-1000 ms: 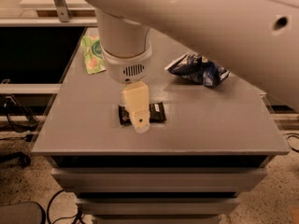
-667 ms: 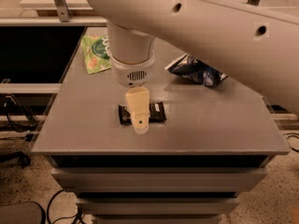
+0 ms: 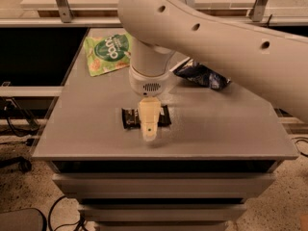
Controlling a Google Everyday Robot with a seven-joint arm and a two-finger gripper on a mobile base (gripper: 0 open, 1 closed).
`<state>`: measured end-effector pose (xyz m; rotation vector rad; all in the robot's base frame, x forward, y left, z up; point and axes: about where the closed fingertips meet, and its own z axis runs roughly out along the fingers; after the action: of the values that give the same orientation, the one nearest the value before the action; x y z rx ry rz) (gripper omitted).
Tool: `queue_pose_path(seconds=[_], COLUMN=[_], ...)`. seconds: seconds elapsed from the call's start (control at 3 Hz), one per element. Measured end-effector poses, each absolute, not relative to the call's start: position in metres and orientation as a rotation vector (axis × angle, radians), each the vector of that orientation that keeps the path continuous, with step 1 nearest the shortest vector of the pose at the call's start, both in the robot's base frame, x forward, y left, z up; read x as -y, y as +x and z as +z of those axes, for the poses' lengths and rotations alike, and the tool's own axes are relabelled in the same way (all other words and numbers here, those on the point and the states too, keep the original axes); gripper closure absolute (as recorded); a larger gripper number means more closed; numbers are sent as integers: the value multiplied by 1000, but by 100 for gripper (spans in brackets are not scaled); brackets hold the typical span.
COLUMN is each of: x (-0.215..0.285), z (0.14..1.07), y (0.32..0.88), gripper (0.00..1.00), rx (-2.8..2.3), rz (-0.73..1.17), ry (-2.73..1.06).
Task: Move rxbar chocolate near green rice chip bag
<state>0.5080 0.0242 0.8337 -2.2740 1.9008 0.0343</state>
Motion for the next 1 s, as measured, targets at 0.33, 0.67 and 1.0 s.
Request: queue_pose_path(seconds=[0.33, 0.67, 1.0], x=[-22, -20, -20], z=[819, 809, 810], y=[515, 520, 521], gripper=[0, 18, 41], rx=[-1910, -1910, -1908], rz=[79, 106, 109], ry=[-2258, -2255, -2257])
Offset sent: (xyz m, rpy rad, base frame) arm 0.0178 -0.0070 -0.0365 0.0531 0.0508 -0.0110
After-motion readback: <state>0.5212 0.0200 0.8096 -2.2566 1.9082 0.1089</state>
